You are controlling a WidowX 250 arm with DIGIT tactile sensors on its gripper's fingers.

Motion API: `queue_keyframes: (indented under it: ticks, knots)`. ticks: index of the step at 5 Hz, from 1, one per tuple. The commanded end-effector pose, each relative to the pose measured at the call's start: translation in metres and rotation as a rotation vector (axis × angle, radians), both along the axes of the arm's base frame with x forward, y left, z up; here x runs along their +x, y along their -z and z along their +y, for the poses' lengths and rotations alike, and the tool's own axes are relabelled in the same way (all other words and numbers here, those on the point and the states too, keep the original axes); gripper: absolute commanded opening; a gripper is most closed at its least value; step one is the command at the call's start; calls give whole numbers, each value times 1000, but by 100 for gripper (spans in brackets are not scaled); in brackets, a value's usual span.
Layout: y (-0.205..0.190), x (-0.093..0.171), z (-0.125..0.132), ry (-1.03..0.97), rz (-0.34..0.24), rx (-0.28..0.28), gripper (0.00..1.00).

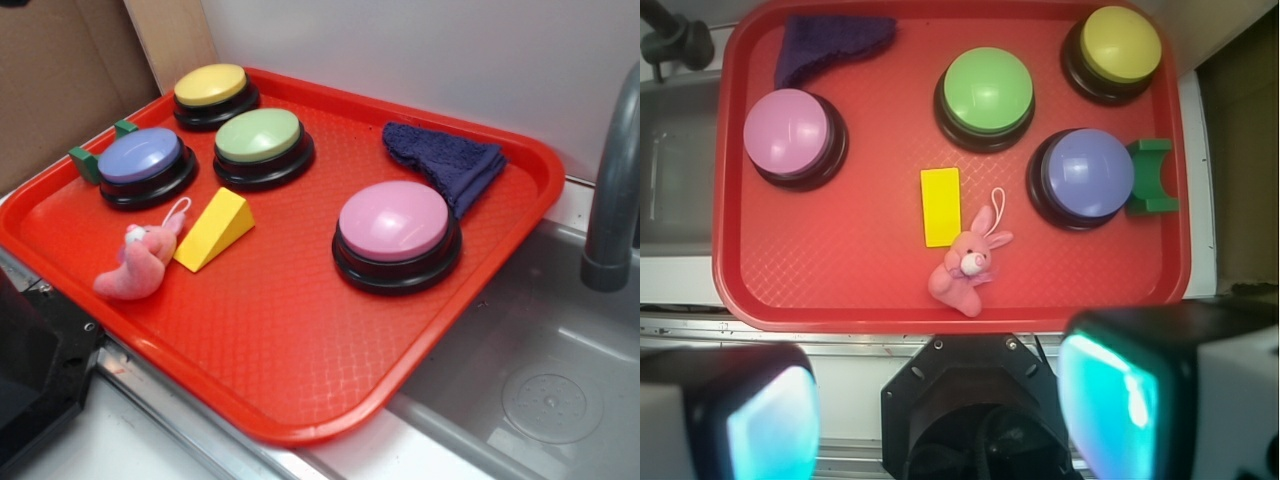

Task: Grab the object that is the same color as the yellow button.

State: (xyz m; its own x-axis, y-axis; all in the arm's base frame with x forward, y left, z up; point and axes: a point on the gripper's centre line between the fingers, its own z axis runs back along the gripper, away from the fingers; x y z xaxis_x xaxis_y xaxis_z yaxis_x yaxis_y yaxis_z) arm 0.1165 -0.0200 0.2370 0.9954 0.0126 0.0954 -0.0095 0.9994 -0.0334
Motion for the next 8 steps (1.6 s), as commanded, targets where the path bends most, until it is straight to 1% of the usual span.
queue_keyframes:
  ticks: [1,2,3,4,5,6,7,8]
  knots:
    - [0,0,0,0,0,0,100]
    - [28,22,-2,-36,-72,14,100]
    - [45,32,-3,-94,-137,61,100]
    - [81,55,0,-136,-154,91,100]
    - [108,70,6,-161,-217,130,100]
    - [142,80,11,-164,-207,100,100]
    - [165,82,10,-178,-174,64,100]
    - [184,86,9,-123,-162,48,100]
